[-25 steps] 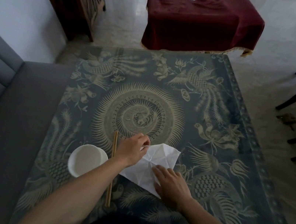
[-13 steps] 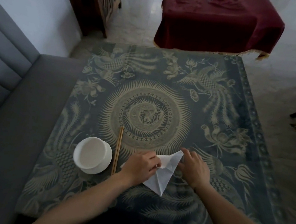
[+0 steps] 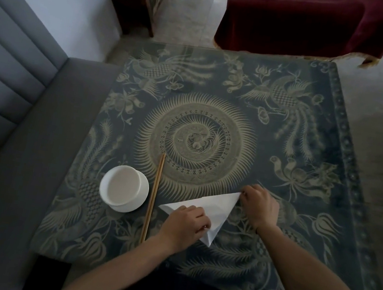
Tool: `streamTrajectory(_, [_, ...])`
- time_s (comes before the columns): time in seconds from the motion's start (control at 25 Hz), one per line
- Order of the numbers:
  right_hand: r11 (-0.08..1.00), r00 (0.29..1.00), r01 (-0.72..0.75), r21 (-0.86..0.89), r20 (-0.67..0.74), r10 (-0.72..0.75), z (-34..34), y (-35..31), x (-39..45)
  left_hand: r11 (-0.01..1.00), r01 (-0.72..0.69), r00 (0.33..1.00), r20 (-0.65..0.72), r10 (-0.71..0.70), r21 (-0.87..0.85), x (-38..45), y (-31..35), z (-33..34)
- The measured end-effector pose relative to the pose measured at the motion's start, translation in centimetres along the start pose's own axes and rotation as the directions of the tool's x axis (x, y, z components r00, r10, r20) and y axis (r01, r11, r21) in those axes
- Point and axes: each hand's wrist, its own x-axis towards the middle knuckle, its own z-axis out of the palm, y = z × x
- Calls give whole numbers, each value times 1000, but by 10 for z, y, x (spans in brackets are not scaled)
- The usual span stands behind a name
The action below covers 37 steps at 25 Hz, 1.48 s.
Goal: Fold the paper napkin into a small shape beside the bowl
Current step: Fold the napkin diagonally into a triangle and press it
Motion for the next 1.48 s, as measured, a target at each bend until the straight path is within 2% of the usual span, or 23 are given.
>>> streamTrajectory(0.2, [973, 978, 204, -103, -19, -207, -1, 7, -4, 999, 41, 999, 22, -41, 23, -5, 5, 13])
streamTrajectory(0.36, [963, 976, 216, -161, 29, -214, 2, 11, -4, 994, 39, 996, 77, -47, 102, -9, 5, 21])
streamTrajectory(0.52, [972, 976, 206, -117, -52, -213, 7, 8, -11, 985, 41, 990, 128, -63, 167, -16, -3, 23])
streamTrajectory(0.64, [936, 932, 334, -109, -107, -346, 14, 2, -24, 985, 64, 993, 86, -79, 161, -17, -6, 20])
streamTrajectory(0.72, [916, 914, 388, -107, -80, -397, 18, 1, -30, 985, 93, 995, 29, -98, 146, -18, -10, 15])
streamTrajectory(0.84, [930, 934, 355, -98, -7, -357, 20, 5, -32, 978, 183, 982, -67, -177, 99, -24, -24, 2])
streamTrajectory(0.96, [964, 966, 254, -76, -21, -256, 19, 10, -25, 938, 346, 931, -132, -341, 19, -38, -42, -6])
streamTrajectory(1.12, [989, 990, 143, -38, 6, -143, 14, 13, -11, 867, 497, 867, -29, -497, 12, -45, -61, -13])
streamTrajectory(1.24, [995, 995, 101, -14, -6, -101, 11, 14, -3, 864, 499, 864, 43, -502, 67, -38, -71, -19])
streamTrajectory(1.48, [995, 994, 94, 44, -66, -91, 13, 16, -2, 909, 392, 912, 69, -404, 143, -24, -78, -28])
